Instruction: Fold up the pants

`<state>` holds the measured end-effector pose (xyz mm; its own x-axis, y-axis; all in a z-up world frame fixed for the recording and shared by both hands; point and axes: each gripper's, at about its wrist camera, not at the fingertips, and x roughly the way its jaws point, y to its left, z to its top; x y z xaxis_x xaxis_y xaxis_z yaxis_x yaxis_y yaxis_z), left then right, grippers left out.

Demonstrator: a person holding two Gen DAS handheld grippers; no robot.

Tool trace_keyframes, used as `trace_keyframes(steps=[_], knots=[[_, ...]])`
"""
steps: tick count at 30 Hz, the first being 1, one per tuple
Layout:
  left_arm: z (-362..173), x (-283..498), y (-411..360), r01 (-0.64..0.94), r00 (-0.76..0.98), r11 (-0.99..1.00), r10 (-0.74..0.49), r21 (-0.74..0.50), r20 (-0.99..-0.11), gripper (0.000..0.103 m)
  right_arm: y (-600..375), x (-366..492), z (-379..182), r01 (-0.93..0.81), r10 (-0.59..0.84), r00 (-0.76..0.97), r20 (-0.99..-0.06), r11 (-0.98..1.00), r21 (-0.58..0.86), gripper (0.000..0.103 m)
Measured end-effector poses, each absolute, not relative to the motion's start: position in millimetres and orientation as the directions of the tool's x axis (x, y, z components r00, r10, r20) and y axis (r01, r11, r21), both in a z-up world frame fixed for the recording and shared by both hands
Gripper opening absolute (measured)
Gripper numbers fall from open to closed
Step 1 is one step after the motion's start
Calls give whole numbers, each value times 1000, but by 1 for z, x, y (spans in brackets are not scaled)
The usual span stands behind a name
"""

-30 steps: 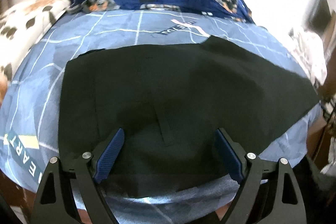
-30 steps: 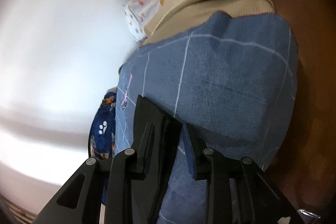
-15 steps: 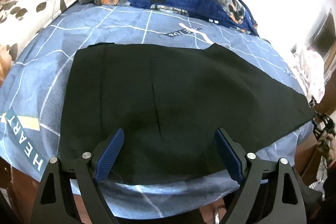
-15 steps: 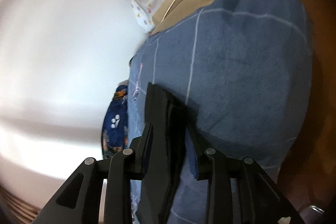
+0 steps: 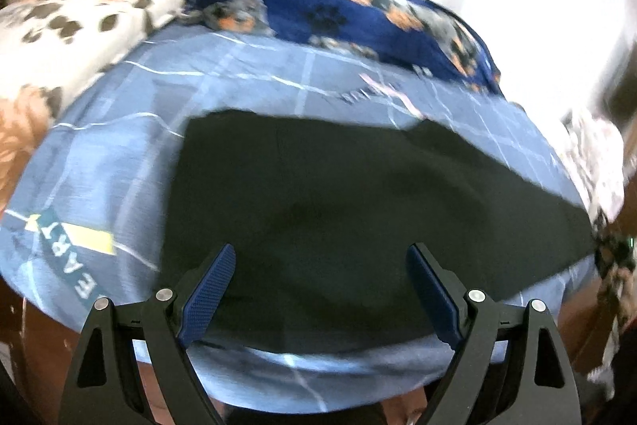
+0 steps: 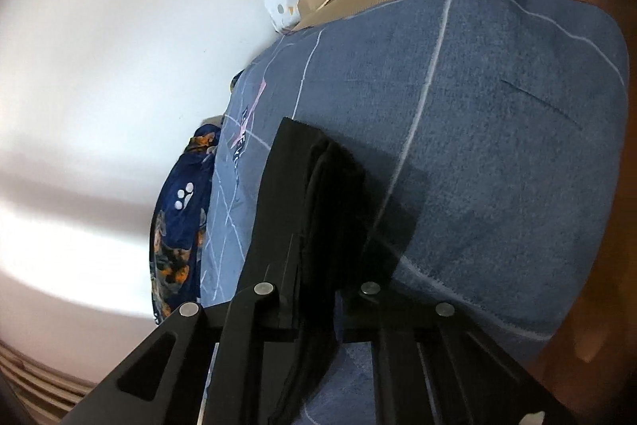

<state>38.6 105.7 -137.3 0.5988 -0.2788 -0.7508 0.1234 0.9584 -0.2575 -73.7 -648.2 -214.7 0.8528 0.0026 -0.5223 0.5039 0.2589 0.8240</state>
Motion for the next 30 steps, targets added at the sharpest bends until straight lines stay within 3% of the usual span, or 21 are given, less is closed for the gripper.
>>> trace_keyframes(steps=[8,15,30], knots=[[-116,37,175,-55,657,968,-149,-245,-739,88,-647,-77,-221,488,-15,866,-500,245,837,8],[-123,33,211,-165,655,944,-112,-286,-747,88,-647,-75,-221,497,-25,861,-508,253,830,8],[-125,30,163,-22,642,981,-136,-195,-755,87,-645,-72,-220,502,-35,859,-510,252,828,8]])
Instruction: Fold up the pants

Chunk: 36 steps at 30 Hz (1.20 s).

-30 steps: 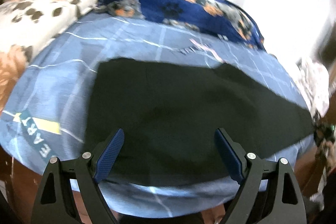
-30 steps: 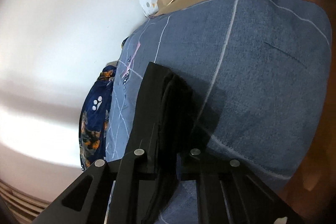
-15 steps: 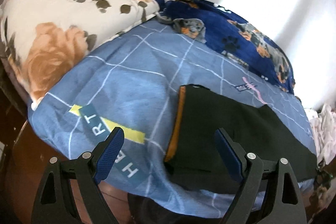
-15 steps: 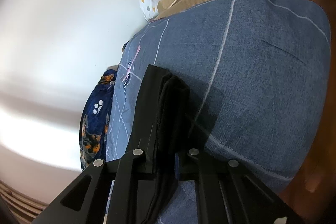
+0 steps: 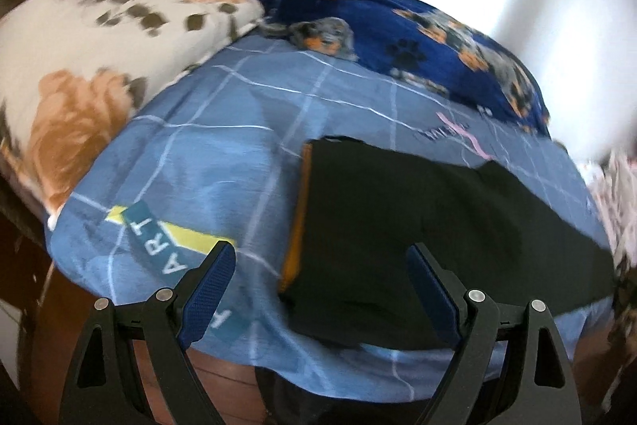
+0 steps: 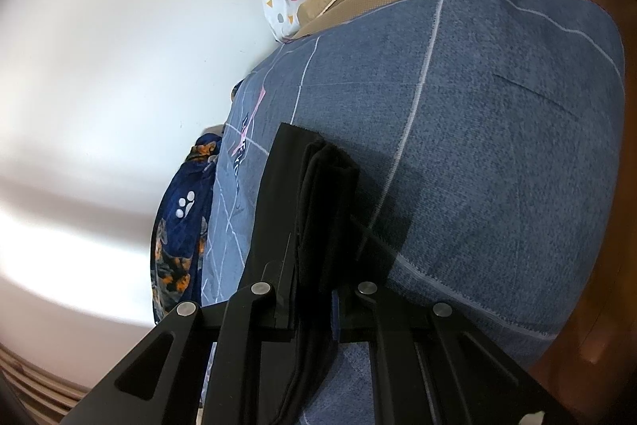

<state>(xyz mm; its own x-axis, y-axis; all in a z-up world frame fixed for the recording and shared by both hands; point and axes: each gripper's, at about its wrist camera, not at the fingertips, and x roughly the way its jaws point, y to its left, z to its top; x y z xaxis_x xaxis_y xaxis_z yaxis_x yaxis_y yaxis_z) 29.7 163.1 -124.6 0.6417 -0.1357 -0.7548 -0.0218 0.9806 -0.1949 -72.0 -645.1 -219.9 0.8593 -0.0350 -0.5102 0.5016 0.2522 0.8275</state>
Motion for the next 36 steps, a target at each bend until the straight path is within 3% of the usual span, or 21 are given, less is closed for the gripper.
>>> trace_keyframes(steps=[11,23,36], knots=[[-127,31,96,105,650,990,0,89,-760,88,-639,-62,-206,552,-58,825,-562,292,781,11],[-135,34,89,111,633,982,47,150,-772,88,-613,-46,-174,494,-29,852,-523,377,783,12],[-139,36,94,95,611,984,61,150,-789,88,-543,8,-147,378,119,860,-497,505,776,12]])
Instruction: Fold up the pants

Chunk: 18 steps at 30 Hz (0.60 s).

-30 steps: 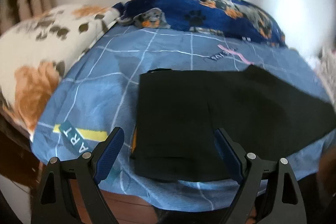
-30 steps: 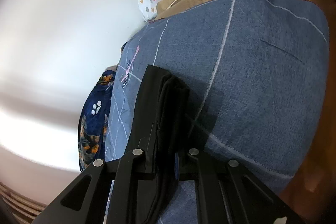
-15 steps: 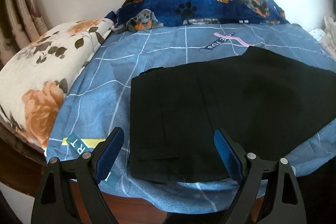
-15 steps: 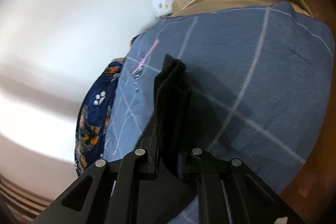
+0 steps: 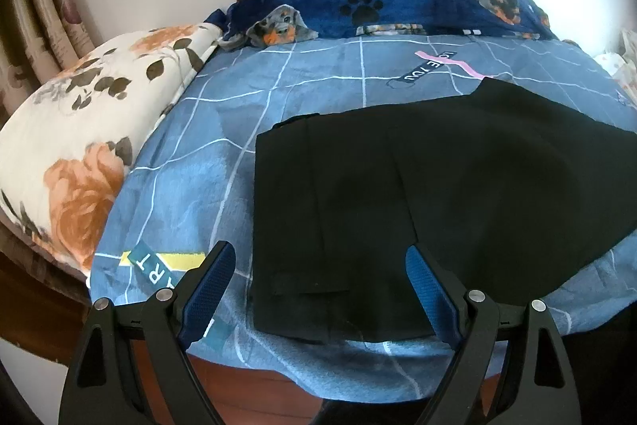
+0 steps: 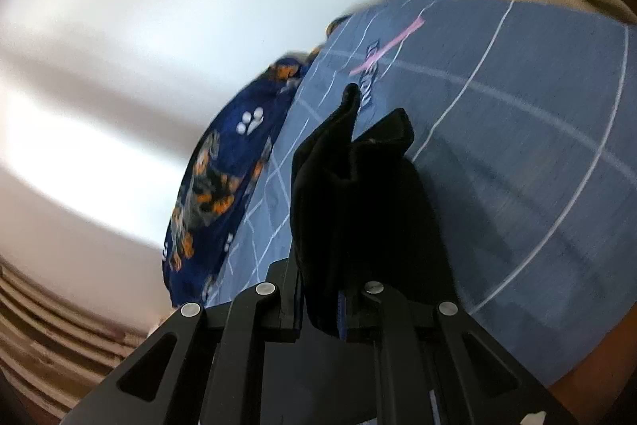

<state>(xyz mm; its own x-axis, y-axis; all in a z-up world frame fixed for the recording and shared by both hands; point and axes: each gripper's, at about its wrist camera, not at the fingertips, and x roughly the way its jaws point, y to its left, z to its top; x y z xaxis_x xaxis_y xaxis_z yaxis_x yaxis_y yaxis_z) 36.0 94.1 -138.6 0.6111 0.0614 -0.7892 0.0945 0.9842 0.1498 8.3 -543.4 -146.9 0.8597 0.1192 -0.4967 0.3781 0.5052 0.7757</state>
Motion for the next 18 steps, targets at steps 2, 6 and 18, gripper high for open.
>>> trace_keyframes(steps=[2,6,18], knots=[[-139,37,96,90,608,986,58,142,-792,88,-533,13,-152,370,144,854,-501,510,777,12],[-143,38,98,84,591,988,56,130,-805,88,-514,19,-162,359,193,838,-511,510,782,12],[-148,39,97,84,573,988,57,128,-818,88,-476,25,-175,344,248,801,-545,556,757,13]])
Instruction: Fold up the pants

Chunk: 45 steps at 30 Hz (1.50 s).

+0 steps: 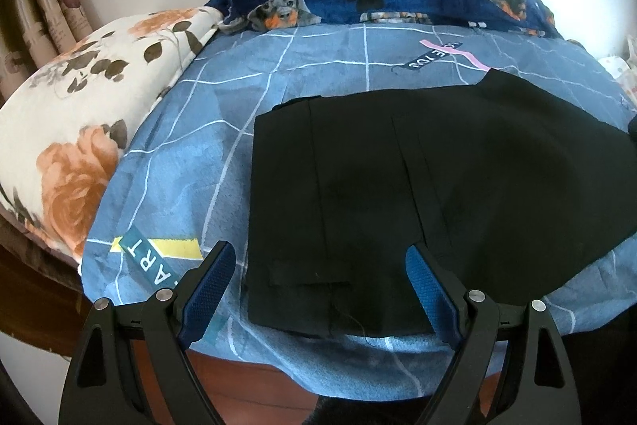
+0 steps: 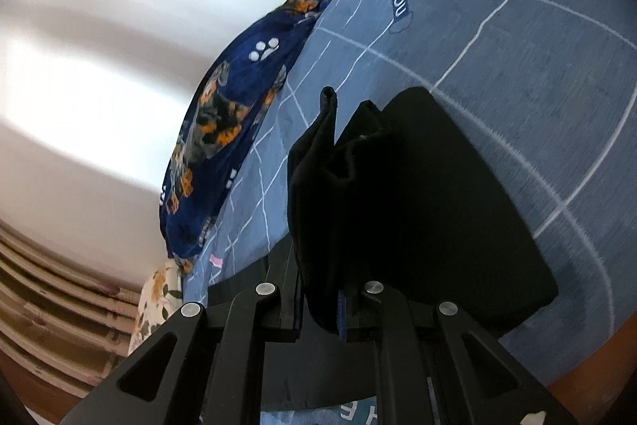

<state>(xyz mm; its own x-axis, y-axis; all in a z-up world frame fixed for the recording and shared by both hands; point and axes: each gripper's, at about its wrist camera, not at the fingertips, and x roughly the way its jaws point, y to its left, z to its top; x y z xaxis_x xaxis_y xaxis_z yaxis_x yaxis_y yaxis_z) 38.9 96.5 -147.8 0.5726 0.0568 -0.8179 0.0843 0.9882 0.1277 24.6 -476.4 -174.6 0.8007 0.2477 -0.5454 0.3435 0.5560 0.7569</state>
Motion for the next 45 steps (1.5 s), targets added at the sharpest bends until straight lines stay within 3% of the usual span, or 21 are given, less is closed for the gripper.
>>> trace_keyframes(steps=[36,45], knots=[[-155,41,95,83,540,990,49,111,-840,88,-342,71,-179,161,423,669,-611,720,675,13],[-155,40,93,83,539,990,49,111,-841,88,-317,77,-181,131,408,638,-653,778,614,15]])
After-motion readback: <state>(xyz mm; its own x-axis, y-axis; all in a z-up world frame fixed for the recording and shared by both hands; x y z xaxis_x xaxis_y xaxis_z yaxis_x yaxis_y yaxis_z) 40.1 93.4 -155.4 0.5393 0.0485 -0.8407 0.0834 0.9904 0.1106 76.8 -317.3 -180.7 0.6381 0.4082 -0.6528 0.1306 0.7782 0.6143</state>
